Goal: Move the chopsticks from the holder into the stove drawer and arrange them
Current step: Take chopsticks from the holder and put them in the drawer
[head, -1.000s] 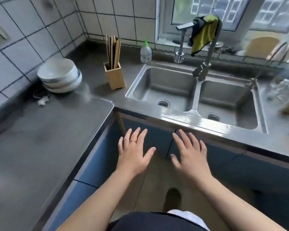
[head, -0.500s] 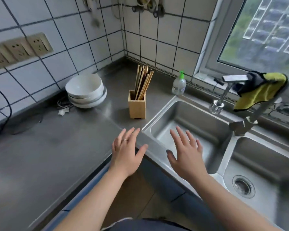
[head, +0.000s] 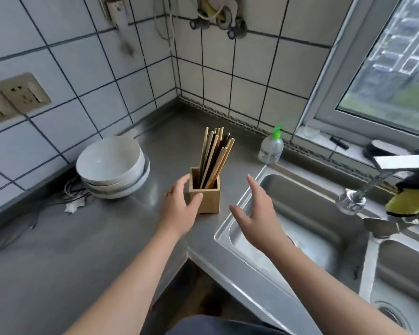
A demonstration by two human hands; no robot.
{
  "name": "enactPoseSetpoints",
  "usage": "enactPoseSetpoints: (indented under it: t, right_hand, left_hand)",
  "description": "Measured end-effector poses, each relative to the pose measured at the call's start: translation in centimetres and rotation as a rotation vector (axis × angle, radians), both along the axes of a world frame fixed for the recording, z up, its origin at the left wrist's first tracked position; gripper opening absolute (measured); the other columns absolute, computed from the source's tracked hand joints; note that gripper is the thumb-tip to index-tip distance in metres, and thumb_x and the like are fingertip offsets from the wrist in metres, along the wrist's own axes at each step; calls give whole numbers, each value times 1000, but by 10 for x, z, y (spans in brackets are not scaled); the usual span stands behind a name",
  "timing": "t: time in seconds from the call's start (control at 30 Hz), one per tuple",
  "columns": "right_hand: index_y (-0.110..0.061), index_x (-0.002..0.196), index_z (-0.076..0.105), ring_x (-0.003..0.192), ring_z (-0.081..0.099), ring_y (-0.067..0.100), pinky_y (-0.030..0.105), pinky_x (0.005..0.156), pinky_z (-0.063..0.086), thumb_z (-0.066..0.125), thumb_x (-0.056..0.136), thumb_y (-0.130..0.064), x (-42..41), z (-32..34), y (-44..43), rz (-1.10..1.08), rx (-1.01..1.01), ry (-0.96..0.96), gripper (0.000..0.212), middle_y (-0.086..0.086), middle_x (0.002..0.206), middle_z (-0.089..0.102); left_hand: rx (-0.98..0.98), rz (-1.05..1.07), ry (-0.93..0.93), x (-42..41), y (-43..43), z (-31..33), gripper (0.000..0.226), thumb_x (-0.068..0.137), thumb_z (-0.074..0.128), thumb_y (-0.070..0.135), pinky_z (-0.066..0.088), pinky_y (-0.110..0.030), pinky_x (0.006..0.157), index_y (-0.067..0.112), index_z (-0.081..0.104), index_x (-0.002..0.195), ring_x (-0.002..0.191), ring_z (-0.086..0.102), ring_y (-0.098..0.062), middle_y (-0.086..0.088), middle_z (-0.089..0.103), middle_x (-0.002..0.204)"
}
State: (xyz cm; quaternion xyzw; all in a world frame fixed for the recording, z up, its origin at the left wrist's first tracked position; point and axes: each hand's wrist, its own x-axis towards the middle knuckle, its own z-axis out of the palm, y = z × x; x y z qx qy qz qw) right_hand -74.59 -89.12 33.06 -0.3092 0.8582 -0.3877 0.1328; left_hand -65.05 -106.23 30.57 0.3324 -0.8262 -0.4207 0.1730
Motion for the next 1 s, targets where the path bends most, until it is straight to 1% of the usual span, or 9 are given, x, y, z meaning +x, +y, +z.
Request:
enactPoseSetpoints:
  t: [0.1, 0.27, 0.37, 0.43, 0.53, 0.6, 0.7, 0.83, 1.0]
  right_hand:
    - [-25, 154, 10, 144, 23, 9, 25, 112, 22, 63, 91, -32, -9, -4, -37, -107, -178, -268, 83, -8, 158, 24]
    - [-24, 154, 5, 140, 32, 11, 36, 114, 30, 68, 88, -32, -24, -18, -87, -327, -380, -527, 92, -6, 155, 29]
    - [-22, 153, 12, 140, 32, 10, 33, 113, 31, 69, 87, -35, -37, -21, -110, -386, -416, -593, 88, -6, 154, 32]
    - [-22, 150, 25, 138, 37, 9, 32, 113, 32, 70, 86, -36, -45, -20, -121, -421, -464, -640, 79, -6, 150, 40]
    - [-23, 126, 57, 120, 58, 8, 40, 107, 43, 70, 82, -34, -55, -22, -135, -400, -508, -566, 48, -6, 125, 65]
    - [-20, 113, 64, 105, 66, 11, 42, 98, 50, 68, 84, -28, -58, -21, -146, -444, -522, -506, 30, -4, 108, 72]
    - [-17, 101, 67, 90, 68, 12, 35, 87, 55, 64, 88, -21, -64, -23, -155, -514, -517, -452, 13, -1, 95, 73]
    - [-5, 91, 60, 71, 58, 10, 29, 70, 48, 57, 93, -16, -71, -25, -165, -583, -477, -388, 11, 2, 79, 64]
    - [-10, 94, 65, 77, 65, 17, 33, 73, 53, 59, 89, -18, -78, -28, -171, -583, -423, -406, 11, 3, 83, 70]
  left_hand:
    - [136, -48, 29, -32, -37, 0, 60, 94, 62, 23, 26, -23, 106, 25, 34, 147, 138, 35, -11, 5, 38, 151]
    - [253, -215, 24, -74, -81, -4, 71, 89, 69, 13, 30, -31, 112, 24, 32, 148, 138, 36, -11, 5, 40, 151]
    - [287, -338, -8, -96, -100, -7, 73, 86, 72, 11, 31, -37, 115, 26, 35, 147, 139, 37, -10, 6, 41, 150]
    - [304, -386, -14, -107, -104, -9, 69, 84, 74, 9, 33, -38, 114, 27, 41, 142, 136, 42, -11, 4, 49, 145]
    - [332, -400, -1, -116, -103, -10, 52, 84, 73, 6, 42, -31, 106, 28, 51, 126, 114, 57, -3, 8, 64, 119]
    - [351, -423, 1, -122, -104, -13, 40, 87, 70, 4, 46, -26, 97, 26, 55, 116, 98, 60, 2, 11, 66, 105]
    - [355, -364, 11, -130, -101, -16, 28, 91, 64, 4, 46, -25, 86, 27, 58, 107, 92, 61, -9, 10, 65, 94]
    - [353, -162, 37, -134, -100, -30, 5, 92, 63, 21, 52, -32, 74, 25, 64, 89, 85, 67, -22, 5, 67, 80]
    - [398, -155, 75, -131, -101, -34, 12, 97, 58, 28, 51, -28, 63, 20, 66, 96, 78, 67, -15, 3, 68, 80]
